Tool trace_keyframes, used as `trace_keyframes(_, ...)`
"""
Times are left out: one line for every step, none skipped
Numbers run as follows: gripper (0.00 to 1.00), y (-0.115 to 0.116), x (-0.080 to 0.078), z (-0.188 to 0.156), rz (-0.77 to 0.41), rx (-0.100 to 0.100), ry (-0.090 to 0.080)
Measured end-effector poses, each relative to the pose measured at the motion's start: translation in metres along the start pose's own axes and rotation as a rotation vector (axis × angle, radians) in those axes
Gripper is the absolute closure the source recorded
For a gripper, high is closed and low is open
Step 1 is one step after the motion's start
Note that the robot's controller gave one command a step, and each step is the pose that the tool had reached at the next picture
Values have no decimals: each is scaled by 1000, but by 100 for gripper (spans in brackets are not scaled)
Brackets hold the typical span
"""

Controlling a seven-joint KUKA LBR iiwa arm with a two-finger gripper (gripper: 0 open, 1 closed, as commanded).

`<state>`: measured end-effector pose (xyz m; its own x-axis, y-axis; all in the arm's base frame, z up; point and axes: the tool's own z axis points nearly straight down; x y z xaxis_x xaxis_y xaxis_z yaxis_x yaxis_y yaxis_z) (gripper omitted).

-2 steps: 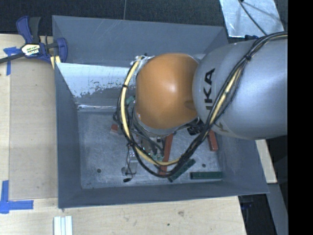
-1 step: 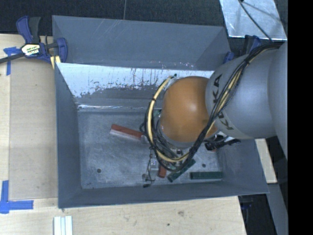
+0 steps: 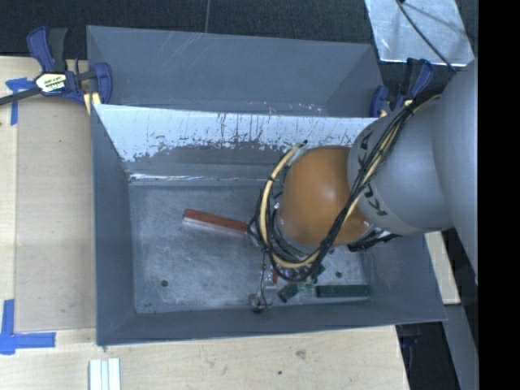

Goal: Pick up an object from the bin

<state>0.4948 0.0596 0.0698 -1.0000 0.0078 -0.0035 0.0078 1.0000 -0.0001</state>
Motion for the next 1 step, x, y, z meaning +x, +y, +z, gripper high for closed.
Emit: trace_keyframes(0,14,-38,-1,-218,-1,-2)
